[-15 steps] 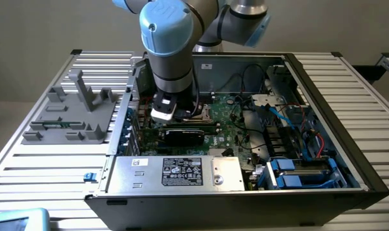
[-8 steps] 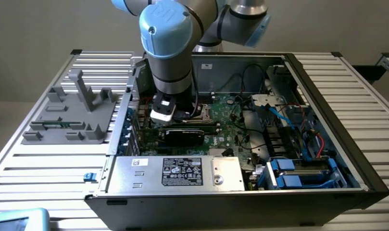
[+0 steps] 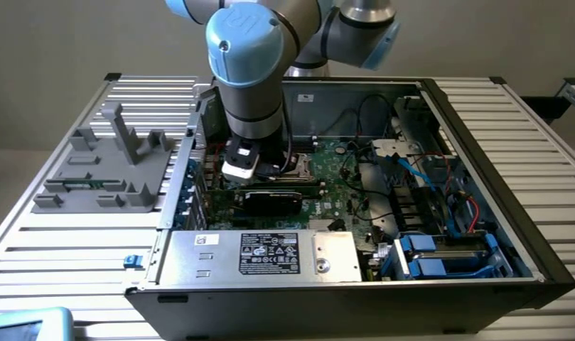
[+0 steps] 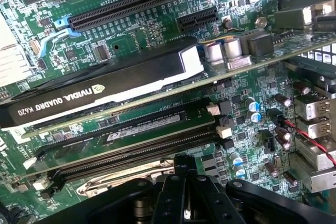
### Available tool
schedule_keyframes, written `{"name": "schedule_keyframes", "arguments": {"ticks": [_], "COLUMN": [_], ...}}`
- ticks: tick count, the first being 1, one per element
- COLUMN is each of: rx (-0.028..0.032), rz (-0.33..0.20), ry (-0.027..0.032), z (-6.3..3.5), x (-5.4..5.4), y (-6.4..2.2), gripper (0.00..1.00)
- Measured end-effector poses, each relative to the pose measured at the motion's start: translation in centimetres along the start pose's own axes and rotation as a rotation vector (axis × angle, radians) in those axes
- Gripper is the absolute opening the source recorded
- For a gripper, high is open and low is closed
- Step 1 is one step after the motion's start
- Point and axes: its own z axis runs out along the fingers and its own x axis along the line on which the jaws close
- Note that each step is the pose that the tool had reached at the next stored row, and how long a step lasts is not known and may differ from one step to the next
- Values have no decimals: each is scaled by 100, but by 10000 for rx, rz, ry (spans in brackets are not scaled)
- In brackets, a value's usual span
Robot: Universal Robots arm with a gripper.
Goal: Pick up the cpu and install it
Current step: 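Install the second cpu locking lever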
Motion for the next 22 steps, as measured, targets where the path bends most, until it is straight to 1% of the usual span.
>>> {"name": "schedule_keyframes", "arguments": {"ticks": [3, 8, 10, 11, 22], "rx": [28, 156, 219, 230, 230], "rz": [5, 10, 13, 13, 16], "ry": [-15, -58, -78, -82, -92], "z": [1, 0, 0, 0, 17], "x": [-1, -3, -5, -5, -4], "y": [0, 2, 4, 5, 10], "gripper": [11, 11, 11, 11, 11]}}
